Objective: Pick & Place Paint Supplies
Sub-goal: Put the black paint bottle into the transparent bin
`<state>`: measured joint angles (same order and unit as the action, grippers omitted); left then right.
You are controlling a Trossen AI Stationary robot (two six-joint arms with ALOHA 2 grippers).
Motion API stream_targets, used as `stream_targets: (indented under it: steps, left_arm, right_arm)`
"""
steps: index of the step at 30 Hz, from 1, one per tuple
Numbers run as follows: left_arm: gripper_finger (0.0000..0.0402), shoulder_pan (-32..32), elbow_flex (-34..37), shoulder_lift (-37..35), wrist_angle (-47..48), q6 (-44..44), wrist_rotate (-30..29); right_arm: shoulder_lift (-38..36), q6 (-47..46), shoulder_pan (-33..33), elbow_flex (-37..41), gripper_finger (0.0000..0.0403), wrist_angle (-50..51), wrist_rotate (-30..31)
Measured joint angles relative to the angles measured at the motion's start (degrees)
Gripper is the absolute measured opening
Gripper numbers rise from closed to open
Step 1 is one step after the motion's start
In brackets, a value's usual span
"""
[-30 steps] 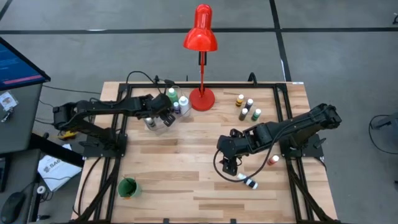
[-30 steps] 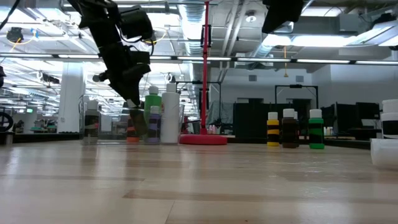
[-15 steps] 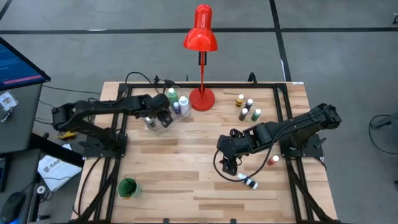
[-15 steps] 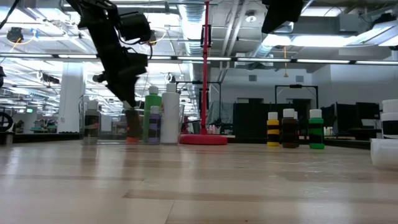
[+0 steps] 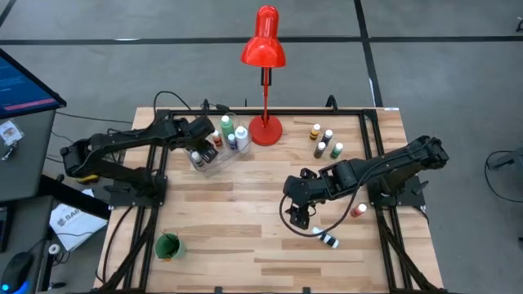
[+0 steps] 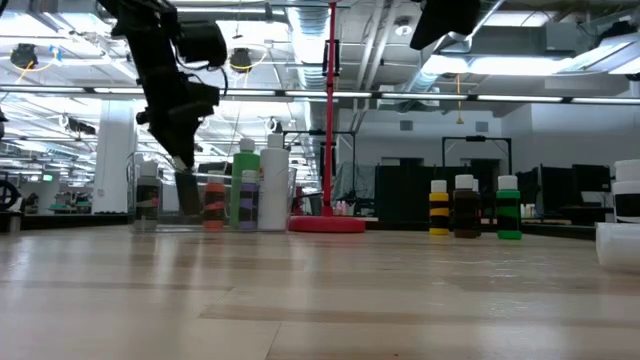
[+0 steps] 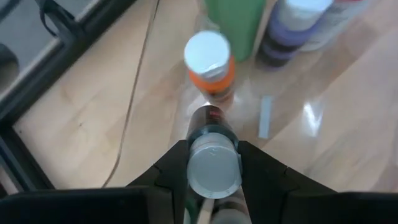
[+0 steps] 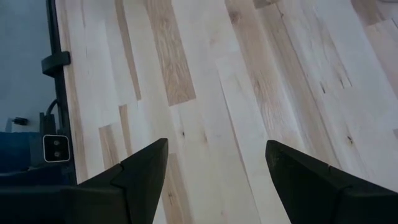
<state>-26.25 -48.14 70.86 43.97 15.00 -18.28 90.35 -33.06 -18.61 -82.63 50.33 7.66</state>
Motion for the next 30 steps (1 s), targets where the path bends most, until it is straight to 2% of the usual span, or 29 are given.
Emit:
stream_targets:
  steps: [7,23,30]
  left_arm:
    - [0.0106,-1.95,0.0,0.89,-1.33,-2.06,-1.31]
    - [0.0106,-2.83,0.0,4.6,-2.54,-4.28,0.34]
    - [0.0137,-2.81,0.0,4.56,-4.24,-4.28,0.32]
  right_arm:
    - [0.0,-0.45,0.0,0.02,0.0265,0.04,0.02]
    - [0.0,0.0,0.04,0.02,0.0265,0.17,0.06]
    - [0.0,0.0,0.04,0.02,0.0265,0.15,0.07]
